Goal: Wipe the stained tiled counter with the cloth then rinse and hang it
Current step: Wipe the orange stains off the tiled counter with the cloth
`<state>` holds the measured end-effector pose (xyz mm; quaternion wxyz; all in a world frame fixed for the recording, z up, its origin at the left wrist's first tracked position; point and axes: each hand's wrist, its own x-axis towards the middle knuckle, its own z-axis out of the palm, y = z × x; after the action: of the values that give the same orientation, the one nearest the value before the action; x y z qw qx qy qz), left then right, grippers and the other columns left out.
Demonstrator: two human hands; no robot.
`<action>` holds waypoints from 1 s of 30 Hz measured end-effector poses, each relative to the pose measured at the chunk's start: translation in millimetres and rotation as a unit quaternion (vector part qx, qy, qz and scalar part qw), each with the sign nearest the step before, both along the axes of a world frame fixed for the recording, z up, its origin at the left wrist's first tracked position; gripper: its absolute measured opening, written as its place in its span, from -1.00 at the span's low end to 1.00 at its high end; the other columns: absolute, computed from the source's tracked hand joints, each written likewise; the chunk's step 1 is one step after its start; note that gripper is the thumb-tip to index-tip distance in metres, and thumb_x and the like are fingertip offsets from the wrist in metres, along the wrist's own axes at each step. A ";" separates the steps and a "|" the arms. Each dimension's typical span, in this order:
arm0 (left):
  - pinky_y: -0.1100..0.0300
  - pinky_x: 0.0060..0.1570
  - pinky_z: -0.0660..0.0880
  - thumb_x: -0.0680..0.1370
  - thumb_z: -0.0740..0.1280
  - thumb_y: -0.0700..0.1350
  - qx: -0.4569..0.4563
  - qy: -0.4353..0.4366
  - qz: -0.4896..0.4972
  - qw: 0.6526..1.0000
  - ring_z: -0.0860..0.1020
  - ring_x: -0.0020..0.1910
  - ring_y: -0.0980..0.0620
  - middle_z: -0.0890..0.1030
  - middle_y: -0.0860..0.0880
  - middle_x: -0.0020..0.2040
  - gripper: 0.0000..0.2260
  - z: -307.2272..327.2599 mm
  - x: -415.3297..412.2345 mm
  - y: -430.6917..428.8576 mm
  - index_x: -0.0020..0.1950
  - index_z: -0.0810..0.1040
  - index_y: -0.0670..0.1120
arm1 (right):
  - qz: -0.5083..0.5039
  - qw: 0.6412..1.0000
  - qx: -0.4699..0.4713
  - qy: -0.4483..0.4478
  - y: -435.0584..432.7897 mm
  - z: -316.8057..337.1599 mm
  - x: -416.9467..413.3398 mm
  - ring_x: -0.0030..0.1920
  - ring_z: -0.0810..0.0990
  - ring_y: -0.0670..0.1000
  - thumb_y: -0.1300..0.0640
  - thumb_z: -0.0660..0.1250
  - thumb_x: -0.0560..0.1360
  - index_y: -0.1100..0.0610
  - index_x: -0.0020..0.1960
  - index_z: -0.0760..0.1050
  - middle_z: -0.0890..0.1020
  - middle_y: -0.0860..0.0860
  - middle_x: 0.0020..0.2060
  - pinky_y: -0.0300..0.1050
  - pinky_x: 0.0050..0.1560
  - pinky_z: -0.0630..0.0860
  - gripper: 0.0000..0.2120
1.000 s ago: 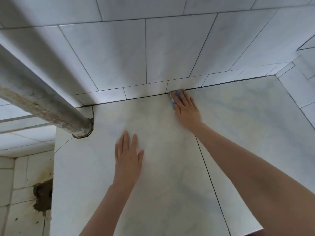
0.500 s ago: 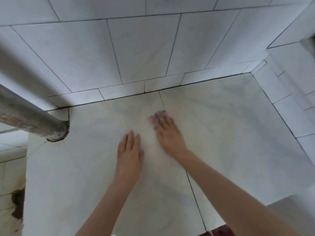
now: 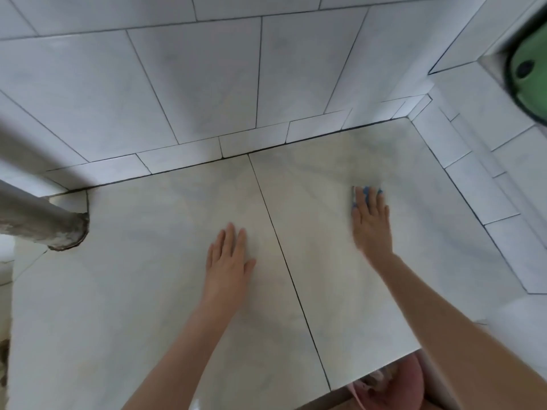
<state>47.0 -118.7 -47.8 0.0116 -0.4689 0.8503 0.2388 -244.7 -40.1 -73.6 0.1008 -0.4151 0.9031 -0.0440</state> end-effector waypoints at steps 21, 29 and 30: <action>0.02 0.44 -0.06 0.60 0.12 -0.10 0.006 0.008 0.000 1.000 -0.08 0.51 -0.11 -0.04 -0.13 0.52 -0.52 7.1 -8.1 21.7 0.50 0.08 -0.10 | -0.049 0.999 0.003 -0.002 78.9 -2.5 3.6 0.52 -0.01 0.16 -0.07 -0.36 0.55 0.09 0.53 -0.02 0.10 0.10 0.52 0.07 0.46 -0.01 -0.40; 0.03 0.45 -0.05 0.61 0.10 -0.13 0.011 0.004 -0.005 1.000 -0.08 0.51 -0.09 -0.04 -0.14 0.52 -0.54 11.0 -9.7 28.0 0.49 0.07 -0.11 | 0.219 0.972 -0.077 -0.047 99.0 5.8 168.3 0.51 0.08 0.09 0.06 -0.05 0.65 0.02 0.52 0.09 0.17 0.03 0.50 -0.02 0.46 0.09 -0.56; 0.05 0.46 -0.06 0.61 0.09 -0.13 0.012 0.000 -0.007 1.000 -0.09 0.51 -0.08 -0.05 -0.13 0.52 -0.53 11.1 -9.1 28.4 0.50 0.05 -0.10 | 0.248 0.965 -0.072 -0.037 107.1 6.7 170.8 0.51 0.09 0.07 0.06 -0.03 0.65 0.02 0.52 0.09 0.17 0.02 0.51 -0.02 0.45 0.11 -0.56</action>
<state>37.9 -90.3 -36.7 0.0187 -0.4630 0.8505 0.2489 -73.9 67.0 -66.9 0.1116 -0.6300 0.7622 -0.0984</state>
